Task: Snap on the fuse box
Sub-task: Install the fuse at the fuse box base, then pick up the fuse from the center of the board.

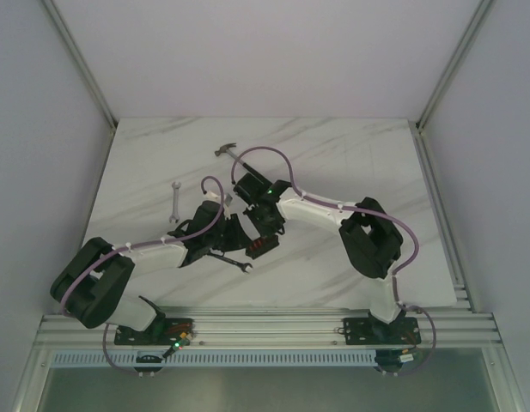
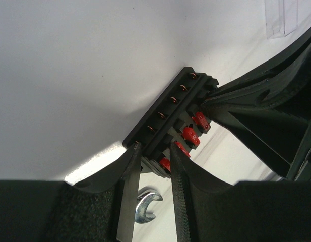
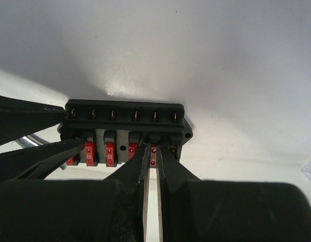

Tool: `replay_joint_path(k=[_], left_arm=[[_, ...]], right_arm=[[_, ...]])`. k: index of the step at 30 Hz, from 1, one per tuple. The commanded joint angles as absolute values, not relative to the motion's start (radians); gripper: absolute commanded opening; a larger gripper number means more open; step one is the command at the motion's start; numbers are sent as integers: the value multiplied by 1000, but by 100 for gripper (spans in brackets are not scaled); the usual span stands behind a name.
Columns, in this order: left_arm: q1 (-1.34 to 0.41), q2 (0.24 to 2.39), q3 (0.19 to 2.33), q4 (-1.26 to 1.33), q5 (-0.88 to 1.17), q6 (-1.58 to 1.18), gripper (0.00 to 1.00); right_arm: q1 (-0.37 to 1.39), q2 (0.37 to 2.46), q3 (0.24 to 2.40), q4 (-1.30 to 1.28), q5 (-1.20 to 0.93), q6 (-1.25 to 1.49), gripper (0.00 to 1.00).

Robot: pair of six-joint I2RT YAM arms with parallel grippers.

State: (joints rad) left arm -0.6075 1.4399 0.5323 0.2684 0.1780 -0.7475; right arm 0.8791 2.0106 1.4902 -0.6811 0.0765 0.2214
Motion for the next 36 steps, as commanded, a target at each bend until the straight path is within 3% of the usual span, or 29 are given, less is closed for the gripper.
replay_joint_path(k=[1, 4, 9, 17, 26, 31, 36], left_arm=[[-606, 1436, 502, 239, 147, -739, 39], [-607, 1403, 490, 239, 129, -741, 39], [-604, 1355, 486, 236, 101, -737, 41], [-599, 1287, 484, 226, 37, -721, 48], [-583, 1263, 504, 229, -22, -694, 57], [-544, 1299, 514, 244, -33, -684, 66], [-509, 1358, 540, 256, 3, -688, 78]], right_arm=[[899, 2272, 1339, -620, 35, 229, 0], [899, 2142, 1319, -606, 28, 229, 0], [899, 1943, 1338, -620, 29, 227, 14], [879, 1774, 1377, -587, 35, 208, 27], [810, 1749, 1326, -431, 62, 150, 40], [737, 1839, 1327, -223, 104, 100, 41], [705, 1998, 1467, -169, 151, 87, 41]])
